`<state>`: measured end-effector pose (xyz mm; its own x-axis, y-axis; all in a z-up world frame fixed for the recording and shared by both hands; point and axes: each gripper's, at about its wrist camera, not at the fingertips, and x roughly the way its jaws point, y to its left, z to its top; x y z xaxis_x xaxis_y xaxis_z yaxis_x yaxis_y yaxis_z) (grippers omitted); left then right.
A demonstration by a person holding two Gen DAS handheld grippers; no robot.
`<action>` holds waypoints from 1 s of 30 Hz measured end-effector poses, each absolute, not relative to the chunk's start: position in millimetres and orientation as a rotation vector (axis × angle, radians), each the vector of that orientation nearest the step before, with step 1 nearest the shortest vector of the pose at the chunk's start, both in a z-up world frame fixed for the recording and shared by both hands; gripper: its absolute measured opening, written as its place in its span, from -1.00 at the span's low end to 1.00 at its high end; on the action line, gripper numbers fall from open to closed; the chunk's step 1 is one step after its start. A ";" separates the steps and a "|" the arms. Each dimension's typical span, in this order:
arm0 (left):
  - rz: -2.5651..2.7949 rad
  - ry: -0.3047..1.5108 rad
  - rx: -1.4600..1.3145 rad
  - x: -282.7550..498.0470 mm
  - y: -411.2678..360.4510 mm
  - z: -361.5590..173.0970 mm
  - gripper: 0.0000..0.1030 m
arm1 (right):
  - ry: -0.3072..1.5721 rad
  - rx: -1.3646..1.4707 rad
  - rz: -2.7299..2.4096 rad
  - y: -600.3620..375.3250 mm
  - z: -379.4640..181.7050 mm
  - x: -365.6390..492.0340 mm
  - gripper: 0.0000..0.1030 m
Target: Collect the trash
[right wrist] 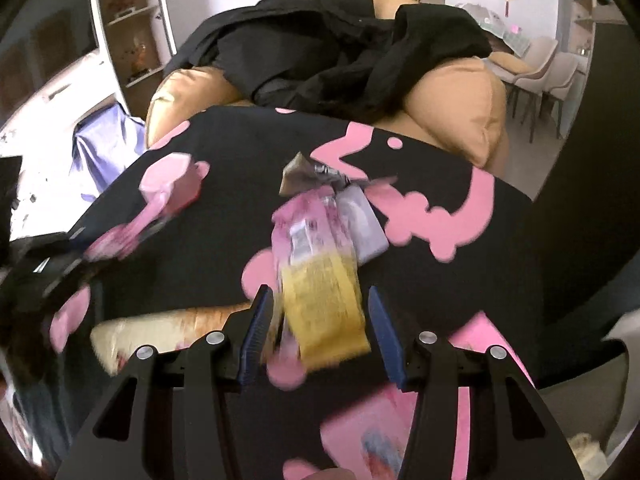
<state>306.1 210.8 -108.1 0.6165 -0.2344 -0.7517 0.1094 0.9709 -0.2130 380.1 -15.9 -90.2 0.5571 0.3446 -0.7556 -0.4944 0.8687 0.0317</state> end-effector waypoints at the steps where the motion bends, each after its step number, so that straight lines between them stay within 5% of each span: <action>1: -0.174 0.869 -0.151 293.4 216.1 -107.7 -0.05 | 0.845 -0.193 0.496 -11.1 -90.5 385.6 -0.09; 10: -0.159 0.848 -0.247 243.7 239.9 -116.5 -0.05 | 0.884 -0.358 0.454 35.4 -106.3 412.0 -0.09; 12: -0.152 0.842 -0.269 239.1 244.6 -117.8 -0.05 | 0.886 -0.389 0.465 38.3 -109.4 406.8 -0.43; 15: -0.151 0.834 -0.302 232.7 250.4 -117.8 -0.05 | 0.863 -0.400 0.487 36.6 -103.6 390.7 -0.51; 30: -0.184 0.820 -0.341 208.3 232.9 -110.1 -0.04 | 0.701 -0.203 0.509 -29.2 -35.3 296.7 -0.52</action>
<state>208.3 232.9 -110.1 0.6704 -0.2904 -0.6828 0.0297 0.9300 -0.3663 296.7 -29.2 -35.3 0.6487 0.3779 -0.6605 -0.5113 0.8593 -0.0105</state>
